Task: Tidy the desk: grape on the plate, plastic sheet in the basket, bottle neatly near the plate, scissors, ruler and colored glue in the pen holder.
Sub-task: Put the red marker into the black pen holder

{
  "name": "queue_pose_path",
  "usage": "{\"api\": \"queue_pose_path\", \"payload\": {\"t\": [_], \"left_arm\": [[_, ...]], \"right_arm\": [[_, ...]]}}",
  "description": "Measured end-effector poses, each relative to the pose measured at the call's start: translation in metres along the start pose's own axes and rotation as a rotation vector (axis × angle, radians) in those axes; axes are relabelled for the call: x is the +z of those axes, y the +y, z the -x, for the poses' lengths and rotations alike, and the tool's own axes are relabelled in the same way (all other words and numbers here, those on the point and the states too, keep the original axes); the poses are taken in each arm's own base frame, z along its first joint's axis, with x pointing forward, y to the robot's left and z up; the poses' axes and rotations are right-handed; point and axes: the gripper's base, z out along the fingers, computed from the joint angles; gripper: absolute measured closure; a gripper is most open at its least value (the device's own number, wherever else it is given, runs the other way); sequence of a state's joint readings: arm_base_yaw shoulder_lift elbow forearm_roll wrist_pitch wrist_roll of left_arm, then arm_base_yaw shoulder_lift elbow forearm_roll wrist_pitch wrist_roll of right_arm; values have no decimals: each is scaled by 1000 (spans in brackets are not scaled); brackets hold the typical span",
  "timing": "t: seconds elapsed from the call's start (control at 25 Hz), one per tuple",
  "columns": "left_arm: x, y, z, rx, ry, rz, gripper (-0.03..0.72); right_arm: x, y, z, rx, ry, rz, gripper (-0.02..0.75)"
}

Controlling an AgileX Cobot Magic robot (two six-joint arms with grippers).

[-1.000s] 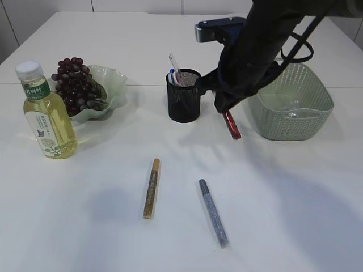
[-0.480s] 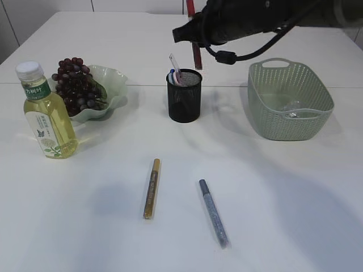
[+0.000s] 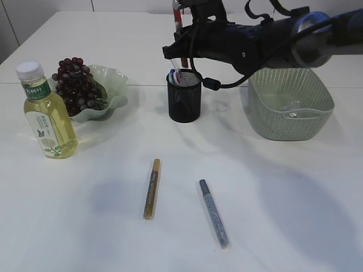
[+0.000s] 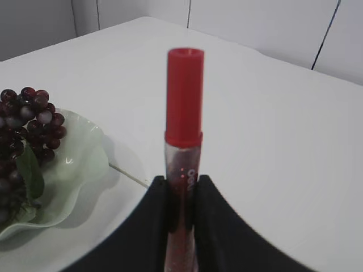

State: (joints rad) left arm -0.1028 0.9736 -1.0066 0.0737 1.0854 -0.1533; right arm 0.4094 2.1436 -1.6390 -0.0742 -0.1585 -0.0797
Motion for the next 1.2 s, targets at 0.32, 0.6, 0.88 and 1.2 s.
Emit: {"api": "queue_pose_path", "payload": {"t": [0.32,0.6,0.88,1.2], "left_arm": [[0,1,1,5,-9,8,253],[0,1,2,5,-20,6,253],[0,1,2,5,-20,6,253],[0,1,2,5,-22,6,253]], "right_arm": [[7,-13,-13,0,-21,-29,609],[12,-12,-21,-1,-7,-27,608],[12,-13,-21,0,-7,-28,608],[13,-12,-25,0,0,-27,603]]}}
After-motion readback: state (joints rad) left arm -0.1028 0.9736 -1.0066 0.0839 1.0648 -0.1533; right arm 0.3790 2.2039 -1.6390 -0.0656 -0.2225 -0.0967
